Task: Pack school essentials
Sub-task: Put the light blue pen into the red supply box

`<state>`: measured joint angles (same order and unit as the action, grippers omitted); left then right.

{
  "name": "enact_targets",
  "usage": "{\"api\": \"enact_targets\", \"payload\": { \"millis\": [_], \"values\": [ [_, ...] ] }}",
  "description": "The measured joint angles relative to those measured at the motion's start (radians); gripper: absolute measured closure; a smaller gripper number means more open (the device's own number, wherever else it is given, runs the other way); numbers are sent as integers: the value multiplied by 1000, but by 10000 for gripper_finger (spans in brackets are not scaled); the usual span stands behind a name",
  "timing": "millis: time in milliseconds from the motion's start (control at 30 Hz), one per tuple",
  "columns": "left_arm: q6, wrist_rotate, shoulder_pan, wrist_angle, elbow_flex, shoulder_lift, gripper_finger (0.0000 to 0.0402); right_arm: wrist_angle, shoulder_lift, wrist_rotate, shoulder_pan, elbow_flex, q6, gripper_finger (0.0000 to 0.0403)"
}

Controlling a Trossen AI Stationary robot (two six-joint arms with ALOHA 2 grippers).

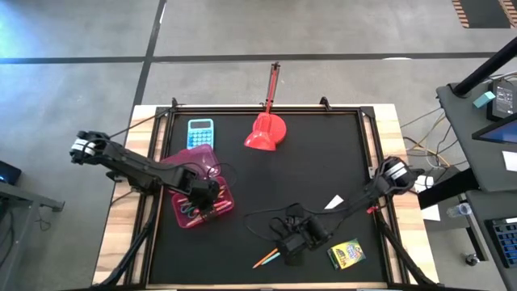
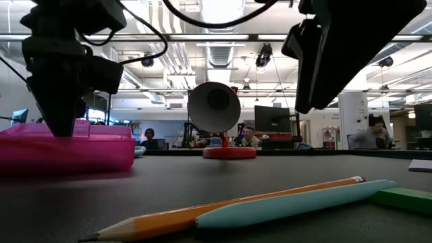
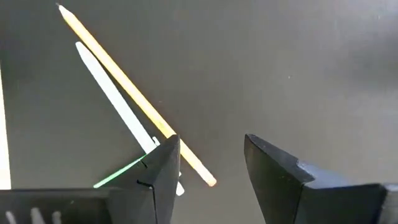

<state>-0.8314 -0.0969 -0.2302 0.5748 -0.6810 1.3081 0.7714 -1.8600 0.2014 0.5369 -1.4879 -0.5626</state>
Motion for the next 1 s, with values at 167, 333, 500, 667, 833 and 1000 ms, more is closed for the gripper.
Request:
{"api": "enact_targets", "payload": {
  "millis": [167,333,500,667,833,1000],
  "values": [
    [-2,-31,0,-4,-48,5,303,-10,-3,-78,7,0,-22,228],
    [-1,-33,0,-71,-103,-37,295,-95,-3,-89,30,2,39,231],
    [-1,-33,-8,-278,-118,-92,295,-204,-3,-69,53,42,182,240],
    [17,-33,-39,-513,-117,-138,295,-231,-3,-61,64,70,243,246],
    [35,-32,-71,-643,-123,-165,295,-300,-3,-32,65,111,271,248],
    [35,-29,-89,-697,-123,-180,295,-385,-8,-29,67,165,272,251]
  ]
}}
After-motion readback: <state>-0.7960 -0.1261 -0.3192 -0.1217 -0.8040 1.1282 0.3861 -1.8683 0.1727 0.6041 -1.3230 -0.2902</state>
